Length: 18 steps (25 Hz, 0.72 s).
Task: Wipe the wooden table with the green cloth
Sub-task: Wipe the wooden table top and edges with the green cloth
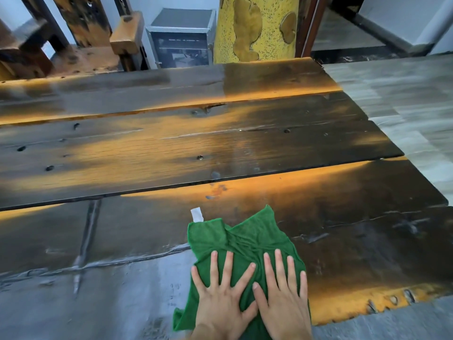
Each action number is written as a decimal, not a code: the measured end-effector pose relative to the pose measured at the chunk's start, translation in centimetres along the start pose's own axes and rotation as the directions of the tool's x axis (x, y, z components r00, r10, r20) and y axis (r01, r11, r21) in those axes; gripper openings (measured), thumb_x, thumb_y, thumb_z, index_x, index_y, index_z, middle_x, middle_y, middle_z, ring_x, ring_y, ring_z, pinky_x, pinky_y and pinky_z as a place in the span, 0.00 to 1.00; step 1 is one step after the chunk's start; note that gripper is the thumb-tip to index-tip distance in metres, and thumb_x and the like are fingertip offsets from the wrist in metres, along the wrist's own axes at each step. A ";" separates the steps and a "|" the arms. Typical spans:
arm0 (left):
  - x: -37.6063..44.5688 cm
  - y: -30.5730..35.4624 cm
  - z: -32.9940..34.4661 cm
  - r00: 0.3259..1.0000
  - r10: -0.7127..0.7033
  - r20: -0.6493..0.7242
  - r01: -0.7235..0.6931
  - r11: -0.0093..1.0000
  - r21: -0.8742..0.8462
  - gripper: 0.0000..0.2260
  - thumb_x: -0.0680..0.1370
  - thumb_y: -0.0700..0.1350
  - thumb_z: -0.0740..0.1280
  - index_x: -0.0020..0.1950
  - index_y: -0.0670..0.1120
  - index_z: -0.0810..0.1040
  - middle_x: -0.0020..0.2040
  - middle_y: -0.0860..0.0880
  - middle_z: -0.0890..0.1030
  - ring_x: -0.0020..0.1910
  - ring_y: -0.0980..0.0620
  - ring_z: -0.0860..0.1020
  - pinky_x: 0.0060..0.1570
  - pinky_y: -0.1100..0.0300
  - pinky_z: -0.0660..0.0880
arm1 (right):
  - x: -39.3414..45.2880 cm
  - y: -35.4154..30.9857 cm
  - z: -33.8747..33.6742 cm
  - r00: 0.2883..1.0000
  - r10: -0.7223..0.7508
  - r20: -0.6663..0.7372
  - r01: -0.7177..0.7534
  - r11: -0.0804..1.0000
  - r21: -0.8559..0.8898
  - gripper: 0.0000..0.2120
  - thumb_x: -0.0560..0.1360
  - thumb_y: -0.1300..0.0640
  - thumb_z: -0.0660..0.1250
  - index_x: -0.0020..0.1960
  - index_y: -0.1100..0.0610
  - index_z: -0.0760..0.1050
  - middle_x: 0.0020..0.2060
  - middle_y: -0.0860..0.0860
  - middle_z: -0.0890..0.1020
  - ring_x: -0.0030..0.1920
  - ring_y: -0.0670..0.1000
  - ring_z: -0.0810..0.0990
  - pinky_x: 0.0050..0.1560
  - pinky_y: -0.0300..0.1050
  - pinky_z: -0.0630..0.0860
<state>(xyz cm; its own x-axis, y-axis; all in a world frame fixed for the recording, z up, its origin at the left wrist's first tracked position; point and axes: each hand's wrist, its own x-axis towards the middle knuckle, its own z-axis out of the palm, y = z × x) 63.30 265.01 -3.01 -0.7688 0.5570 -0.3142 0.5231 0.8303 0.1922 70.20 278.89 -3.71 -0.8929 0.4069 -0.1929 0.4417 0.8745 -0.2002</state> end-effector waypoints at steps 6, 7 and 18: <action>8.5 1.5 -2.5 0.999 -0.006 -0.039 0.004 0.999 -0.043 0.28 0.78 0.71 0.51 0.75 0.64 0.69 0.72 0.41 0.74 0.73 0.30 0.67 0.60 0.17 0.59 | 9.4 2.2 -2.0 0.999 -0.044 -0.031 0.042 0.996 -0.079 0.30 0.82 0.39 0.42 0.79 0.51 0.60 0.78 0.52 0.61 0.78 0.56 0.57 0.73 0.61 0.52; 10.5 1.6 -2.8 0.998 -0.022 -0.054 0.021 0.999 -0.030 0.28 0.78 0.71 0.49 0.75 0.63 0.69 0.73 0.41 0.74 0.73 0.30 0.66 0.60 0.17 0.59 | 11.5 2.5 -2.3 0.998 -0.049 -0.038 0.046 0.996 -0.080 0.29 0.82 0.41 0.43 0.79 0.51 0.59 0.79 0.52 0.60 0.78 0.56 0.57 0.74 0.61 0.53; 32.4 1.5 -10.4 0.981 -0.173 -0.091 0.181 0.979 0.095 0.29 0.78 0.71 0.37 0.76 0.68 0.31 0.82 0.45 0.36 0.77 0.35 0.30 0.67 0.24 0.34 | 36.4 3.1 -8.1 0.992 -0.124 -0.013 0.122 0.987 -0.104 0.28 0.81 0.43 0.34 0.79 0.46 0.32 0.78 0.47 0.33 0.78 0.51 0.32 0.76 0.56 0.33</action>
<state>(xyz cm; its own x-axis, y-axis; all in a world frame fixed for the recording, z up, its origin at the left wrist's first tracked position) 35.32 284.49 -3.21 -0.8780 0.4042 -0.2566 0.4075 0.9122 0.0427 38.39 298.53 -3.53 -0.9417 0.2992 -0.1539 0.3185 0.9401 -0.1213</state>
